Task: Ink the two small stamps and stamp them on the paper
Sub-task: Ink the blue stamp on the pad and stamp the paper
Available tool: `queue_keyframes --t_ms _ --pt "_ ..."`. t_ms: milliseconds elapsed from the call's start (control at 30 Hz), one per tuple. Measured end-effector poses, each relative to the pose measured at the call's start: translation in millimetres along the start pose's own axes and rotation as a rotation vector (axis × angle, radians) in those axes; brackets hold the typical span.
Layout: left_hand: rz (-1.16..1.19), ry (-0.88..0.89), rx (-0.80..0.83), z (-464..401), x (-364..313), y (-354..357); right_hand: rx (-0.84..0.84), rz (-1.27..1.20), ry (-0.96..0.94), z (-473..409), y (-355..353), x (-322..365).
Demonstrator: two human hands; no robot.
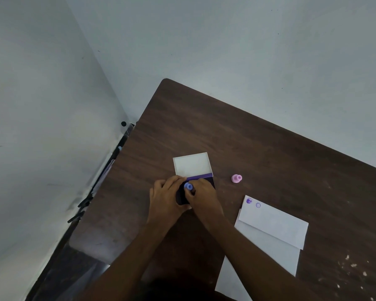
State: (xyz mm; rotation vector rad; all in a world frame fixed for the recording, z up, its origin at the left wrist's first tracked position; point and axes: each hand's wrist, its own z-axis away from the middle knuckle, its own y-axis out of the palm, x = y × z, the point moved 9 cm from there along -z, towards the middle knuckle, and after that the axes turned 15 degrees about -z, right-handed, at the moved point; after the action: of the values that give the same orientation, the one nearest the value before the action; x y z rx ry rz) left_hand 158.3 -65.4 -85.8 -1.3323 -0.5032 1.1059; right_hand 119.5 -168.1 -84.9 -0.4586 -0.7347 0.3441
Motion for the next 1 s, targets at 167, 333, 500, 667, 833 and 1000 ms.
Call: queue_keyframes --t_ms 167,333,500,667,833,1000 --pt "-0.006 0.01 -0.02 0.1 -0.3 -1.6 0.211 0.23 0.163 -12.6 14.0 -1.1" --pt "-0.005 0.006 -0.05 0.9 0.5 -1.8 0.067 0.229 -0.034 -4.7 12.0 13.1" --pt "0.011 -0.028 0.043 -2.3 -1.8 0.1 -0.234 -0.237 -0.189 15.7 -17.7 13.8" --pt "-0.062 0.032 0.048 -0.5 -4.6 -1.1 -0.377 -0.434 -0.06 44.2 -28.5 -34.4" --pt "-0.158 0.027 0.041 0.2 -13.3 -7.9 -0.412 -0.602 0.145 71.5 -36.6 -98.9" --pt "-0.158 0.153 -0.035 3.9 -54.6 -19.4 -0.672 -0.571 0.142 106.1 -76.9 -140.7"
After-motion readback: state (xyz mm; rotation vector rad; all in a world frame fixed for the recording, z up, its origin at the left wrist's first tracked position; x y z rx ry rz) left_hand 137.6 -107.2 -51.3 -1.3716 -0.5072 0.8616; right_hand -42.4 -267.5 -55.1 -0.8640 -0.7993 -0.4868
